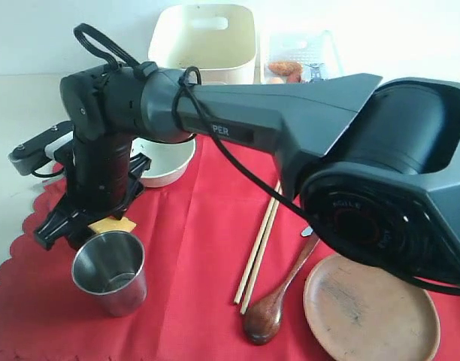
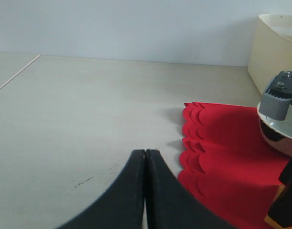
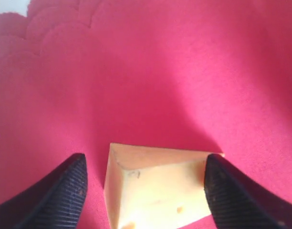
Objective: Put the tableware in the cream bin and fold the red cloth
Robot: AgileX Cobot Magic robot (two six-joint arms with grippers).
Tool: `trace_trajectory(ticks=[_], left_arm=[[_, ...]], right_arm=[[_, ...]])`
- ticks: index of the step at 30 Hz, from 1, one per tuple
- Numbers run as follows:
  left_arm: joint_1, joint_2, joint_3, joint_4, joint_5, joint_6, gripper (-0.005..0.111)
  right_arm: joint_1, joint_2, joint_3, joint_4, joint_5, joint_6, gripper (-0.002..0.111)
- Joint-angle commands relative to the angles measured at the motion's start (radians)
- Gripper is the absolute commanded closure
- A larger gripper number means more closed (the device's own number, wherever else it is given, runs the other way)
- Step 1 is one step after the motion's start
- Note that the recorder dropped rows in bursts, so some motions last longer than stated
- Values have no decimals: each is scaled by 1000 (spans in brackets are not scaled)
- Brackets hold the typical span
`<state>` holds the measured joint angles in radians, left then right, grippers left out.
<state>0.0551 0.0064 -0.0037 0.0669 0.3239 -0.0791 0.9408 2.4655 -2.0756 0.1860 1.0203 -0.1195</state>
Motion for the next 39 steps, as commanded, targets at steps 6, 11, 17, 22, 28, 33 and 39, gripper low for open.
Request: trace_trajectory(ticks=[6, 11, 17, 22, 28, 33, 39], left_arm=[[-6, -6, 4, -2, -4, -5, 106], [-6, -6, 4, -2, -4, -5, 106], [-6, -6, 4, -2, -4, -5, 106], [-6, -6, 4, -2, -4, -5, 106], [-6, -6, 4, -2, -4, -5, 106], [-6, -6, 4, -2, -4, -5, 106], [-6, -6, 4, -2, -4, -5, 106]], right_arm=[[2, 28, -15, -6, -1, 0, 59], [2, 28, -15, -6, -3, 0, 76], [2, 26, -15, -4, -1, 0, 93], [2, 3, -18, -3, -5, 0, 107], [2, -41, -18, 21, -32, 0, 108], [2, -97, -18, 19, -47, -9, 108], [11, -94, -18, -53, -41, 44, 94]])
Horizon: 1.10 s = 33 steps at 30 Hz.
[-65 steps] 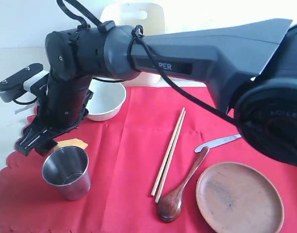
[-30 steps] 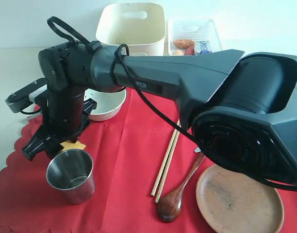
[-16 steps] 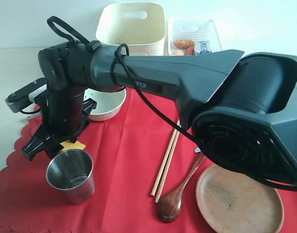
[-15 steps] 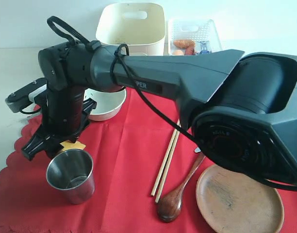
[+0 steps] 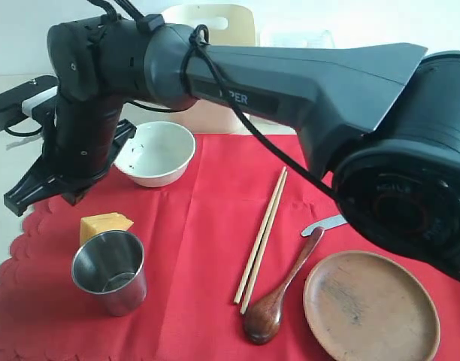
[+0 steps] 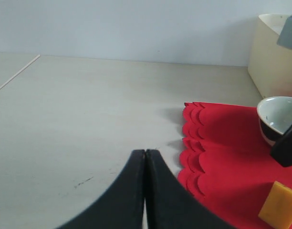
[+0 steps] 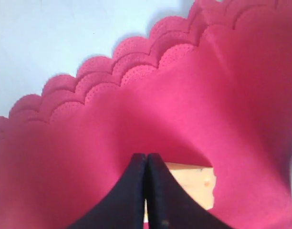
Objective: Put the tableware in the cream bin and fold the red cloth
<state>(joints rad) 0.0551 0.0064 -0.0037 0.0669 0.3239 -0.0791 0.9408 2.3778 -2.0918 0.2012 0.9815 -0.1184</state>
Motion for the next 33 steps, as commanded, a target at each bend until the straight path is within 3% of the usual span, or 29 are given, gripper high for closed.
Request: trace_trajectory(ticks=[1, 4, 6, 10, 16, 24, 27, 33], left_arm=[[-6, -6, 4, -2, -4, -5, 106], [-6, -6, 4, -2, -4, -5, 106], [-6, -6, 4, -2, -4, -5, 106], [-6, -6, 4, -2, -4, -5, 106], [-6, -6, 4, -2, -4, -5, 106], [-6, -6, 4, -2, -4, -5, 106], [-6, -6, 4, -2, -4, -5, 106], [-6, -6, 4, -2, -4, -5, 106]], right_arm=[[13, -5, -1, -106, -2, 73, 88], [24, 9, -1, -111, -2, 81, 55], [42, 32, -1, -118, -2, 51, 42], [42, 76, -1, -138, 6, 51, 32], [42, 94, -1, -226, 11, 97, 32], [47, 121, -1, -153, 8, 72, 35], [47, 125, -1, -153, 5, 66, 47], [47, 132, -1, -153, 3, 66, 83]])
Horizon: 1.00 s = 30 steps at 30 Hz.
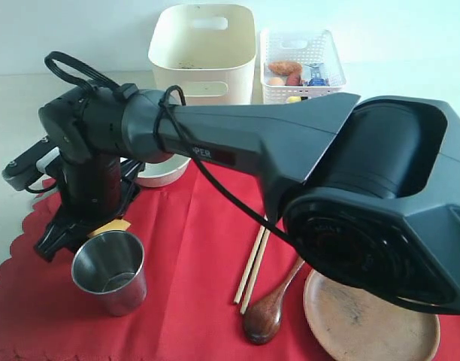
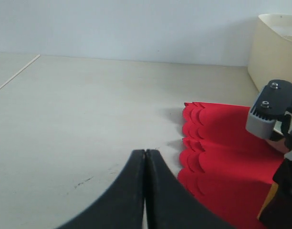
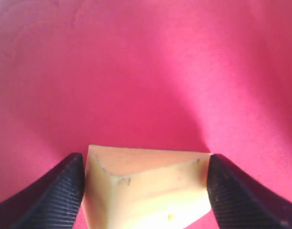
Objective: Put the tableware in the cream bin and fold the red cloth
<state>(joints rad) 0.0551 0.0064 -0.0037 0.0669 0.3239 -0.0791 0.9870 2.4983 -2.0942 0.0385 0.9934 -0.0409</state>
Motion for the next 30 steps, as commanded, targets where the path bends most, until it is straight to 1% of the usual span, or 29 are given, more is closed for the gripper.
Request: trace_trajectory(ticks=[1, 4, 6, 18, 23, 26, 30], left_arm=[[-6, -6, 4, -2, -4, -5, 106], [-6, -6, 4, -2, -4, -5, 106], [-6, -6, 4, -2, -4, -5, 106], [-6, -6, 4, -2, -4, -5, 106], [-6, -6, 4, -2, -4, -5, 106], [-6, -6, 4, -2, -4, -5, 106], [-6, -6, 4, -2, -4, -5, 106]], right_arm=[[1, 10, 1, 15, -5, -12, 88], [1, 3, 1, 34, -3, -12, 102], [1, -7, 1, 41, -3, -12, 108], [-1, -113, 1, 39, -49, -19, 108], [-1, -120, 1, 22, -19, -19, 108], [8, -120, 1, -30, 11, -98, 104], [13, -125, 1, -30, 20, -225, 86]])
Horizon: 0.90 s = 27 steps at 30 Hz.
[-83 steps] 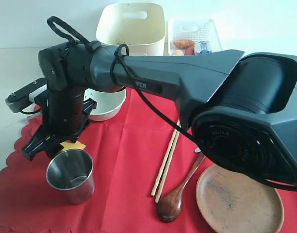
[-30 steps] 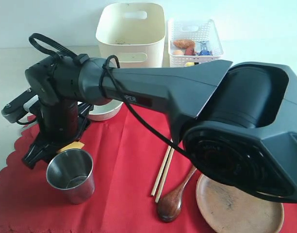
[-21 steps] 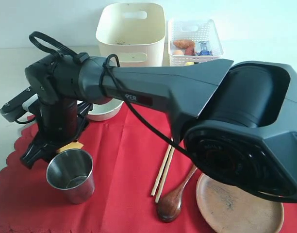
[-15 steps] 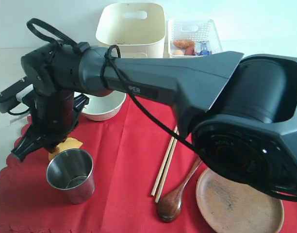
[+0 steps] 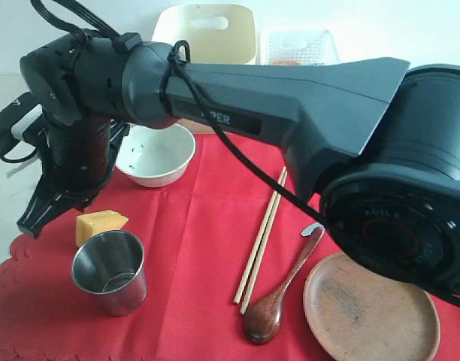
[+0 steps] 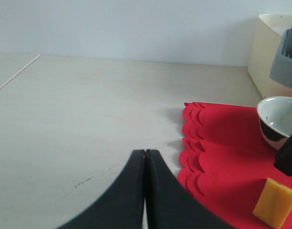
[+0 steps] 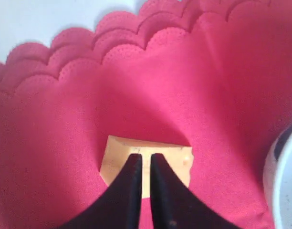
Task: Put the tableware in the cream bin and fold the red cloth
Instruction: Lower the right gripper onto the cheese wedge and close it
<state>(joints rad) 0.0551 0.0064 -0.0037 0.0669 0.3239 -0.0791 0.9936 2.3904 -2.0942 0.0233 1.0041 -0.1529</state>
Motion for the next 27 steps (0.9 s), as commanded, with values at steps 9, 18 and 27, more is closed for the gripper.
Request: trace_trajectory(ticks=[9, 18, 27], left_arm=[[-6, -6, 4, -2, -4, -5, 106], [-6, -6, 4, -2, -4, -5, 106], [-6, -6, 4, -2, -4, -5, 106]], right_arm=[[7, -28, 1, 225, 120, -652, 48], [7, -16, 1, 166, 54, -816, 47], [-9, -3, 1, 137, -101, -840, 47]])
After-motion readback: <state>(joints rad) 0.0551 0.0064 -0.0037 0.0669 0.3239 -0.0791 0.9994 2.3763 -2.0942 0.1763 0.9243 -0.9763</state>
